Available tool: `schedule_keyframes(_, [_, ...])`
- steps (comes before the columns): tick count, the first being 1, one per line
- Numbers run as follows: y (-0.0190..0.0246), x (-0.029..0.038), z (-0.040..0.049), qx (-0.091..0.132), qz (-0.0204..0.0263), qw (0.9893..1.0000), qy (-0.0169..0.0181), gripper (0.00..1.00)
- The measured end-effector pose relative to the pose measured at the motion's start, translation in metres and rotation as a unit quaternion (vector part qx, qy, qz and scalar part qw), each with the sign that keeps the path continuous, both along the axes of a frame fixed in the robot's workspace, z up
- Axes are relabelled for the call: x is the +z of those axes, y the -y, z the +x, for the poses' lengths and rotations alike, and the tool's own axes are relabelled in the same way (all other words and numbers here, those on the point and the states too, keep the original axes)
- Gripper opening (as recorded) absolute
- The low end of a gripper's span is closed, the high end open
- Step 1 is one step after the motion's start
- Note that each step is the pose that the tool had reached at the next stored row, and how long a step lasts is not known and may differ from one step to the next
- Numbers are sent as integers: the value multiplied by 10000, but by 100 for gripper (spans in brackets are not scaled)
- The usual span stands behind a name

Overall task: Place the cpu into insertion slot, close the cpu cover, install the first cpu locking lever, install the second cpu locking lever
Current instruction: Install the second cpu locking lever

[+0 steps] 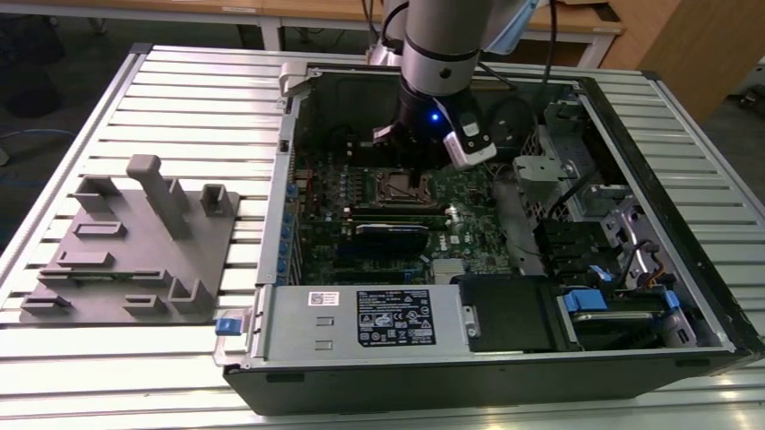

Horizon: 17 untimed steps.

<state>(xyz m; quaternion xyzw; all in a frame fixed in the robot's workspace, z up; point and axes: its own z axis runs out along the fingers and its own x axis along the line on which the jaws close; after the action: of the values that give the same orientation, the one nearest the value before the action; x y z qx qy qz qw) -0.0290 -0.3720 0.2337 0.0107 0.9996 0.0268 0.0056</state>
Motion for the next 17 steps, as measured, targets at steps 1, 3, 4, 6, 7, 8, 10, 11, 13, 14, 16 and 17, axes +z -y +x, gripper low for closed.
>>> schedule_keyframes(1, [16, 0, 0, 0, 0, 10000, 0, 10])
schedule_keyframes(3, [48, 0, 0, 0, 0, 10000, 0, 10])
schedule_keyframes(4, [62, 0, 0, 0, 0, 10000, 1, 10])
schedule_keyframes(6, [82, 0, 0, 1, 1, 10000, 0, 10])
schedule_keyframes(7, [87, 0, 0, 1, 0, 10000, 0, 10])
schedule_keyframes(8, [89, -1, -1, 0, 0, 10000, 0, 10])
schedule_keyframes(10, [95, -1, -11, 0, 0, 10000, 4, 10])
schedule_keyframes(11, [100, 0, -20, 0, 0, 10000, 7, 10])
schedule_keyframes(13, [111, -1, -39, 0, 1, 10000, 14, 10])
schedule_keyframes(14, [117, -1, -45, 0, 2, 10000, 15, 10])
schedule_keyframes(16, [134, -2, -49, 1, 3, 10000, 16, 10])
schedule_keyframes(17, [140, -2, -52, 1, 3, 10000, 16, 10])
